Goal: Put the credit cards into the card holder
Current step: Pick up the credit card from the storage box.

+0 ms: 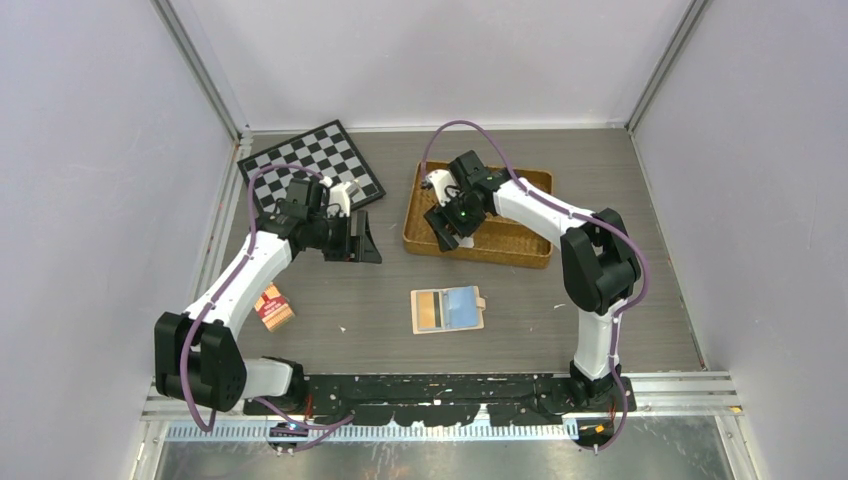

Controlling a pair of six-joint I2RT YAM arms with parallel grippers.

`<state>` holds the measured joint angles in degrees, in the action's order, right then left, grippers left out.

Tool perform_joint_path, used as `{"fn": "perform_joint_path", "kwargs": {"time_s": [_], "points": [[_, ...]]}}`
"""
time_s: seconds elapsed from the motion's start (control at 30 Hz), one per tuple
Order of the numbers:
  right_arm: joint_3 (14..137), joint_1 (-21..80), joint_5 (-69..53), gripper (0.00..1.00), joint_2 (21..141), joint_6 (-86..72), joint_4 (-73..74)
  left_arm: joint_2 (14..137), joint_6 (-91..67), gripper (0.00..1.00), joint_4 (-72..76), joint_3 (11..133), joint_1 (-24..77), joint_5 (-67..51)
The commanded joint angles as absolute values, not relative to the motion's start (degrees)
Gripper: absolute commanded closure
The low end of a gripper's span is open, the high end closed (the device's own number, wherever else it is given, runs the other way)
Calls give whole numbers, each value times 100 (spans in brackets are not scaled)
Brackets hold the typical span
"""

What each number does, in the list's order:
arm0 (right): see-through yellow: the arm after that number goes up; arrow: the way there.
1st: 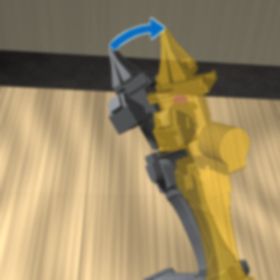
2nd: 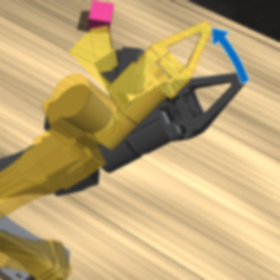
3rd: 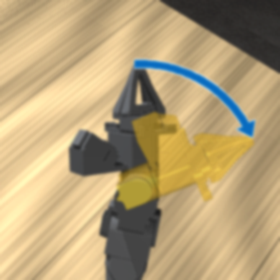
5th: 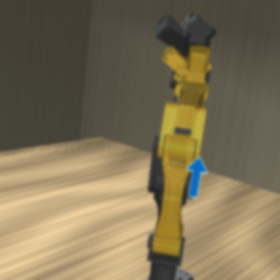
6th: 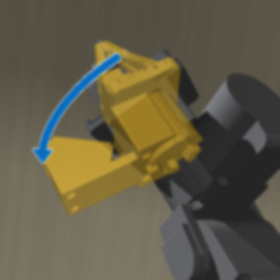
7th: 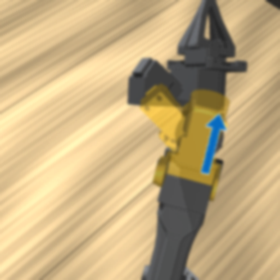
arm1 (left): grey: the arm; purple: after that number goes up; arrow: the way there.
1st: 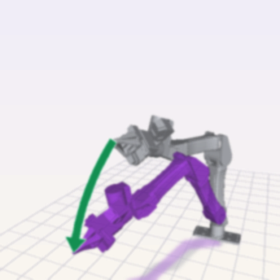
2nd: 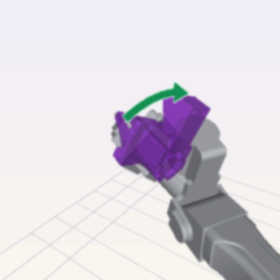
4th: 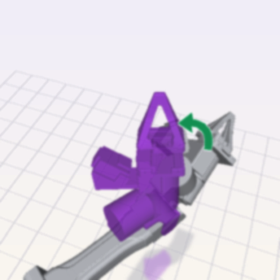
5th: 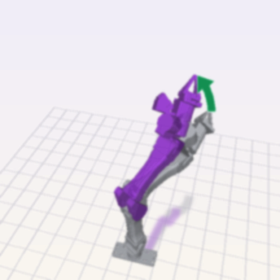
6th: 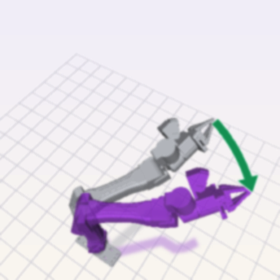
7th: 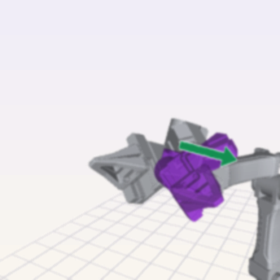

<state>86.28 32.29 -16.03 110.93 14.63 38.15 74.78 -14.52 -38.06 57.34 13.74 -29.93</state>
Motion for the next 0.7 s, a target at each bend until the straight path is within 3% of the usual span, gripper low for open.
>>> {"fn": "perform_joint_path", "kwargs": {"time_s": [0.0, 0.23, 0.4, 0.67], "points": [[8831, 3287, -1885, 25, 10861, 1380, 4133, 7462, -1397, 34, -3827, 5817, 1345, -3146], [9025, 3286, -1942, 46, 11001, 1328, 4416, 7482, -1391, 34, -3849, 5813, 1338, -3134], [8993, 3286, -2027, 51, 10919, 1276, 4421, 7493, -1387, 34, -3854, 5827, 1337, -3129], [8970, 3283, -2040, 67, 10927, 1240, 4449, 7507, -1380, 34, -3870, 5821, 1336, -3129]]}}
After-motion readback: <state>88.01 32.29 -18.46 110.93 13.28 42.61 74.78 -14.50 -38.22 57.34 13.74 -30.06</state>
